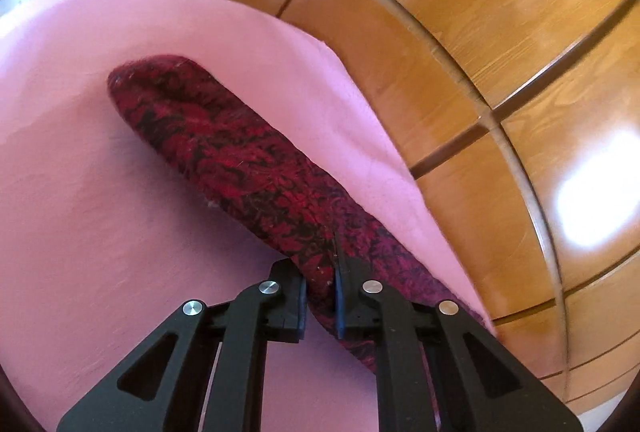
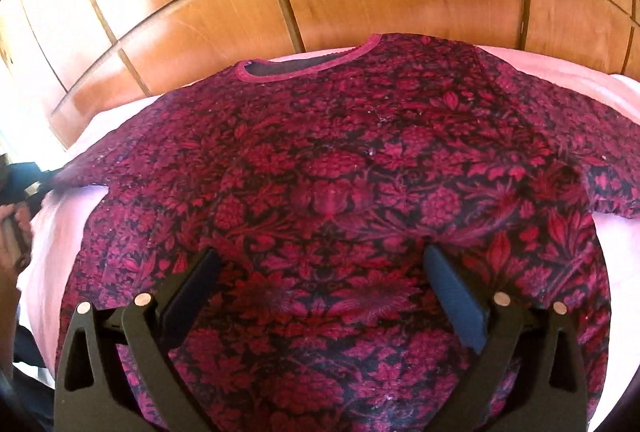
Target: Fold small clothes
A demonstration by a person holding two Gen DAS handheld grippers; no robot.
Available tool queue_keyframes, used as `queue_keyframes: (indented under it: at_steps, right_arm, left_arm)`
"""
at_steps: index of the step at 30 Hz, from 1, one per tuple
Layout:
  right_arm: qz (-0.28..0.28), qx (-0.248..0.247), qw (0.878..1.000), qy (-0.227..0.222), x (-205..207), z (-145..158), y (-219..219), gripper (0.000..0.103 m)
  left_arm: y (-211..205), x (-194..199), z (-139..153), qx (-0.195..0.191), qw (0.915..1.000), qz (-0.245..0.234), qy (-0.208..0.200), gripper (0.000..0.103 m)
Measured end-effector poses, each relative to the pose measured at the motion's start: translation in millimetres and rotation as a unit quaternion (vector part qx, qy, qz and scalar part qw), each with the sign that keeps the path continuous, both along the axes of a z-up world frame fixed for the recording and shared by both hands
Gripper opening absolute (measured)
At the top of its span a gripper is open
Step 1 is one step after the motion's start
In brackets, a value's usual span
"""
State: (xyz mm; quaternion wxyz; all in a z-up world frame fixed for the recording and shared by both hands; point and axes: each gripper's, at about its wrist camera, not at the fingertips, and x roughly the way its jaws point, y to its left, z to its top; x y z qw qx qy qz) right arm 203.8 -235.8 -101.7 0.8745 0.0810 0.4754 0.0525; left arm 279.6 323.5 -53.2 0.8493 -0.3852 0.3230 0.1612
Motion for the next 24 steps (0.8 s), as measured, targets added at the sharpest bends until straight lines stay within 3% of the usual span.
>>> queue_keyframes:
  at_steps: [4, 7, 9, 10, 13, 16, 20, 22, 24]
  right_arm:
    - [0.001, -0.020, 1.000, 0.001, 3, -3, 5, 0.101]
    - [0.002, -0.021, 1.000, 0.002, 3, -2, 5, 0.101]
    - [0.000, -0.016, 1.000, 0.003, 3, 0, 3, 0.101]
    - [-0.001, -0.014, 1.000, 0.003, 3, 3, 3, 0.101]
    - [-0.014, 0.015, 1.000, -0.004, -5, 18, -12, 0.097]
    - [-0.076, 0.021, 0.997, -0.023, -25, 37, -48, 0.091]
    - [-0.151, 0.003, 0.988, -0.028, -63, 45, -101, 0.086]
    - [-0.158, 0.019, 0.987, -0.008, -82, 40, -118, 0.080]
    - [-0.149, 0.040, 0.988, 0.015, -98, 33, -127, 0.075]
  left_arm:
    - [-1, 11, -27, 0.034, 0.9970, -0.015, 0.067, 0.012]
    - [-11, 11, -10, 0.077, 0.9938, -0.017, 0.078, 0.022]
    - [-23, 5, 1, 0.092, 0.9925, -0.023, 0.076, 0.023]
    - [-36, -1, 8, 0.105, 0.9913, -0.036, 0.070, 0.028]
    - [-77, -23, 25, 0.126, 0.9866, -0.097, 0.036, 0.031]
    - [-134, -48, 32, 0.147, 0.9729, -0.179, 0.010, 0.031]
    - [-203, -84, 29, 0.159, 0.9486, -0.273, -0.017, 0.031]
    - [-237, -103, 23, 0.163, 0.9343, -0.316, -0.022, 0.031]
    - [-259, -117, 16, 0.170, 0.9255, -0.338, -0.022, 0.031]
